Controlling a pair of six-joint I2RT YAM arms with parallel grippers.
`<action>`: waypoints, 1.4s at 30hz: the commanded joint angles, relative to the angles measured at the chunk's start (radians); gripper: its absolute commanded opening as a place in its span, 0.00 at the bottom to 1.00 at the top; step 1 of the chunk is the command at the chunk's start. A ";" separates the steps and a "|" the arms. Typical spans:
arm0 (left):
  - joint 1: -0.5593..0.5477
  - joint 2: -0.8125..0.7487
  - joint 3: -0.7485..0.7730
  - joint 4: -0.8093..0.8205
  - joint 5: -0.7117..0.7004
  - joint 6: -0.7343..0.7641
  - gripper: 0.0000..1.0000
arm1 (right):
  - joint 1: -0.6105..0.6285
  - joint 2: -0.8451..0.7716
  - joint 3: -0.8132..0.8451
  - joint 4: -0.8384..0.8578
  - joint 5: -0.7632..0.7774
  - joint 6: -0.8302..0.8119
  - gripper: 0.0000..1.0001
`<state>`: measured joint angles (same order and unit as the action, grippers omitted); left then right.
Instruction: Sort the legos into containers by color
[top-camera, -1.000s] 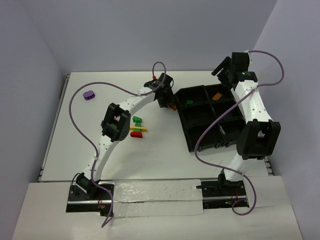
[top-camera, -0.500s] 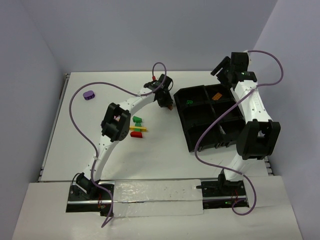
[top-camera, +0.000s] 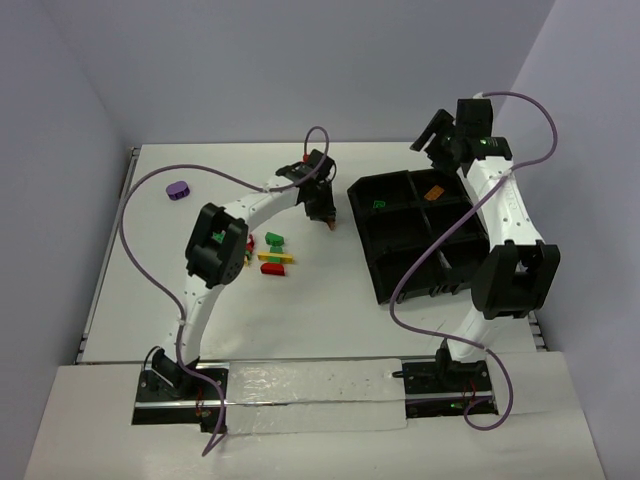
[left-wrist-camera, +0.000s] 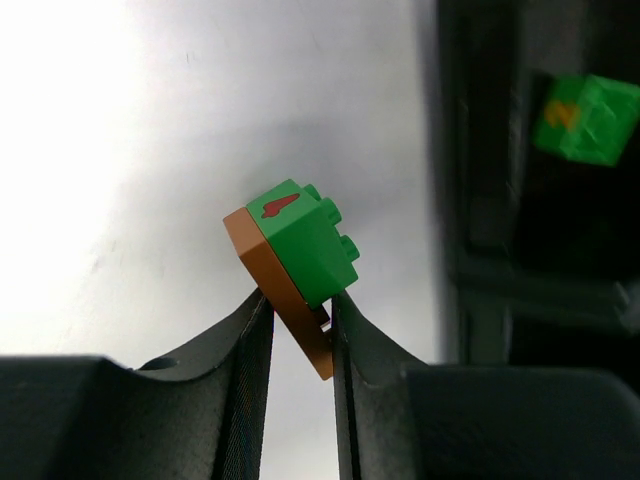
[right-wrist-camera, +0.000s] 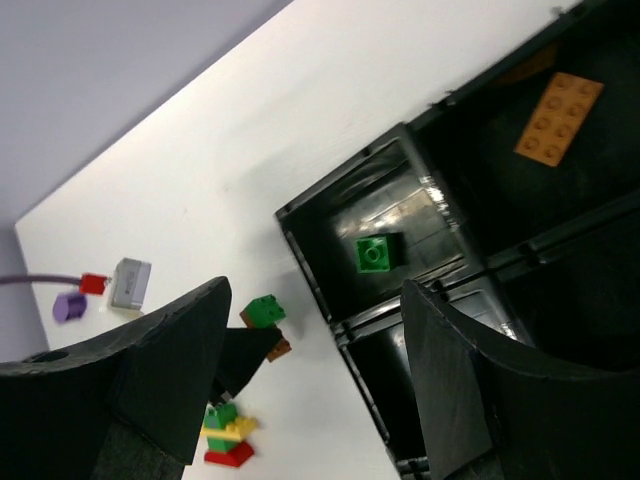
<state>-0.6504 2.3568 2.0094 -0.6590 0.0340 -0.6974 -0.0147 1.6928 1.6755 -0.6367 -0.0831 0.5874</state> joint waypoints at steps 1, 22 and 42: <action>0.033 -0.197 -0.054 0.060 0.138 0.121 0.00 | 0.064 -0.001 0.061 -0.062 -0.113 -0.093 0.76; 0.064 -0.526 -0.347 0.121 0.423 0.264 0.00 | 0.278 0.087 -0.124 0.135 -0.514 -0.017 0.73; 0.077 -0.534 -0.333 0.140 0.487 0.262 0.00 | 0.302 0.144 -0.228 0.328 -0.706 0.110 0.61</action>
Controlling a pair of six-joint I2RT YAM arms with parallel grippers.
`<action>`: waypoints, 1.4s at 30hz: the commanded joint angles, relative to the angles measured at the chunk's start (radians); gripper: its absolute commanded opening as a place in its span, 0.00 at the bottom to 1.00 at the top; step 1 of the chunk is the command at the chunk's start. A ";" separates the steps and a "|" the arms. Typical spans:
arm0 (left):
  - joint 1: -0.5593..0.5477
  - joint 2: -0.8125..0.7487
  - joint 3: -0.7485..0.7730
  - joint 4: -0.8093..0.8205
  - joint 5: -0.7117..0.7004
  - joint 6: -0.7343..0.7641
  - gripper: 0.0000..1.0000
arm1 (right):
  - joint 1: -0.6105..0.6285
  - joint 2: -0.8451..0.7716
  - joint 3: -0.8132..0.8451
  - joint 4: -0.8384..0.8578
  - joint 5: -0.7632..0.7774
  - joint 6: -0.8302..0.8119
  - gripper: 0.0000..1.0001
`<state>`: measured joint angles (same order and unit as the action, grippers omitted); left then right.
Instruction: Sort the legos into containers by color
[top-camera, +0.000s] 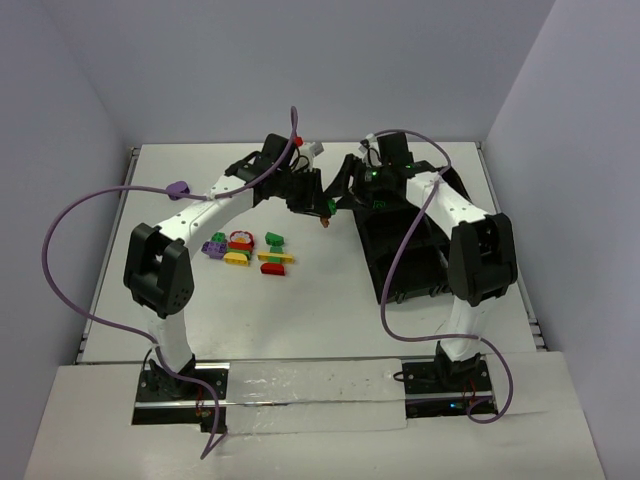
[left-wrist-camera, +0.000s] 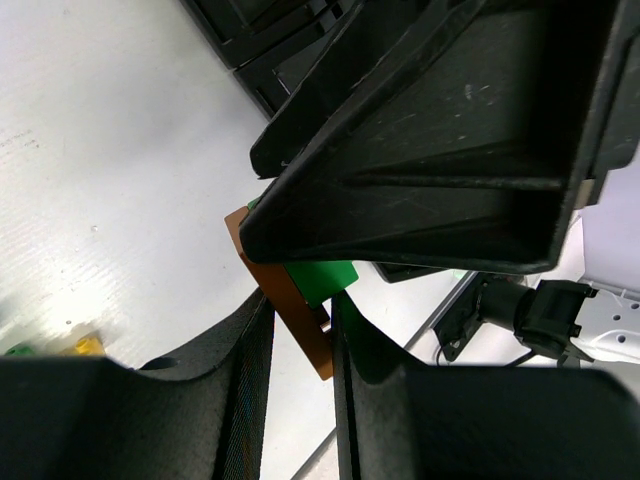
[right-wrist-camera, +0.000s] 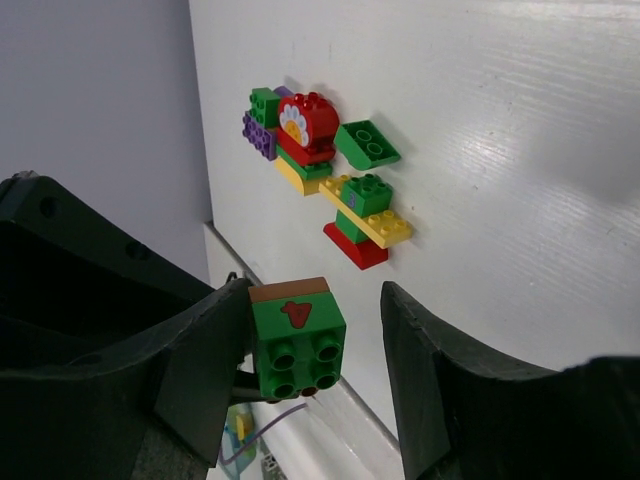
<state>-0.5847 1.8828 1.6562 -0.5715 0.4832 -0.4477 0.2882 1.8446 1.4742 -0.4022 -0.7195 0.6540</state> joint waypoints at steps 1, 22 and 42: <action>0.012 -0.060 0.020 0.053 0.038 0.012 0.00 | -0.002 -0.008 -0.028 0.102 -0.072 0.048 0.60; 0.043 -0.053 0.016 0.049 0.019 0.027 0.04 | -0.015 -0.089 -0.099 0.203 -0.117 0.151 0.00; 0.052 -0.012 0.022 0.001 0.044 0.031 0.57 | -0.020 -0.128 -0.069 0.092 0.000 0.094 0.00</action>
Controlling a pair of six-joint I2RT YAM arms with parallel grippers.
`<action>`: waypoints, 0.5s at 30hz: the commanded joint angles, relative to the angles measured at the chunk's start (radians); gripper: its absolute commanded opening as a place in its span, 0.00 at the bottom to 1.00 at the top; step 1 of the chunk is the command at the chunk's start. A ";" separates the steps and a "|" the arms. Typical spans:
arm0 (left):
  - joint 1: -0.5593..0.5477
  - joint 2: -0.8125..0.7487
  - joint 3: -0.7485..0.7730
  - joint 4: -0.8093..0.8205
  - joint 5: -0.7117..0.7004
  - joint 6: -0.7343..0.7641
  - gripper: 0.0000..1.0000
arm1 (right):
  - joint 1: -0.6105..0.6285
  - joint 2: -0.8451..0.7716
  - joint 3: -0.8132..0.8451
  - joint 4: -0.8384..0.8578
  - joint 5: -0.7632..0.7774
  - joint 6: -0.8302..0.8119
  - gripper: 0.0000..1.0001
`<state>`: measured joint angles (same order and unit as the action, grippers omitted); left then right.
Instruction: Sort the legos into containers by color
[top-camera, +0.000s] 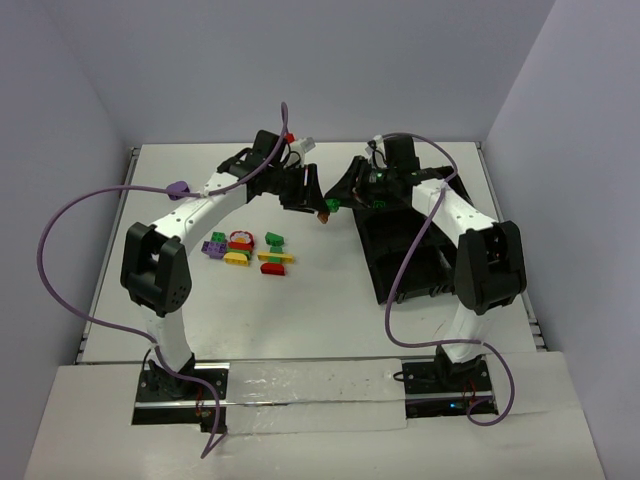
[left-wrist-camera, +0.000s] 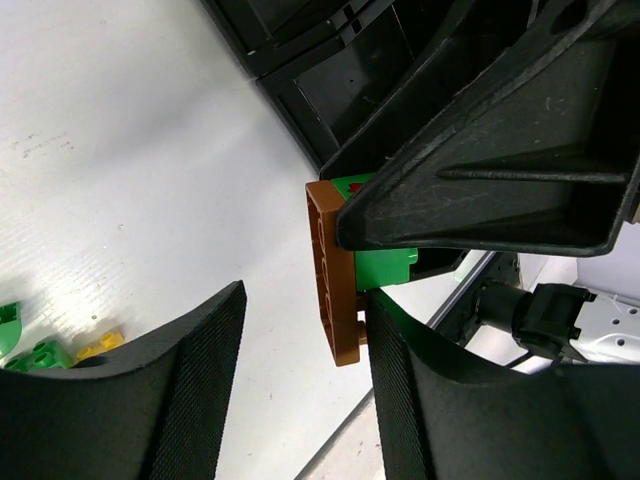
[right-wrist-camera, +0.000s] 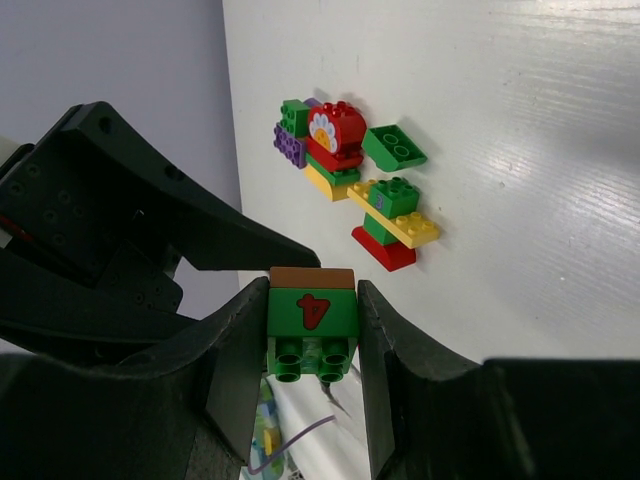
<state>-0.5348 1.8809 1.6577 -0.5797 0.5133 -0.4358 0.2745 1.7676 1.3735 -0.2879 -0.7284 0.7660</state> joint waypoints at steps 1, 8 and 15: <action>0.002 -0.013 0.018 0.013 0.018 0.019 0.56 | -0.006 -0.051 0.034 -0.022 0.009 -0.018 0.00; 0.002 -0.028 0.005 0.035 0.076 0.023 0.58 | -0.008 -0.048 0.036 -0.027 0.009 -0.019 0.00; -0.005 -0.012 0.008 0.017 0.096 0.026 0.57 | -0.008 -0.050 0.041 -0.027 0.010 -0.020 0.00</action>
<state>-0.5350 1.8812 1.6573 -0.5787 0.5642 -0.4320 0.2741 1.7676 1.3743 -0.3137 -0.7181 0.7612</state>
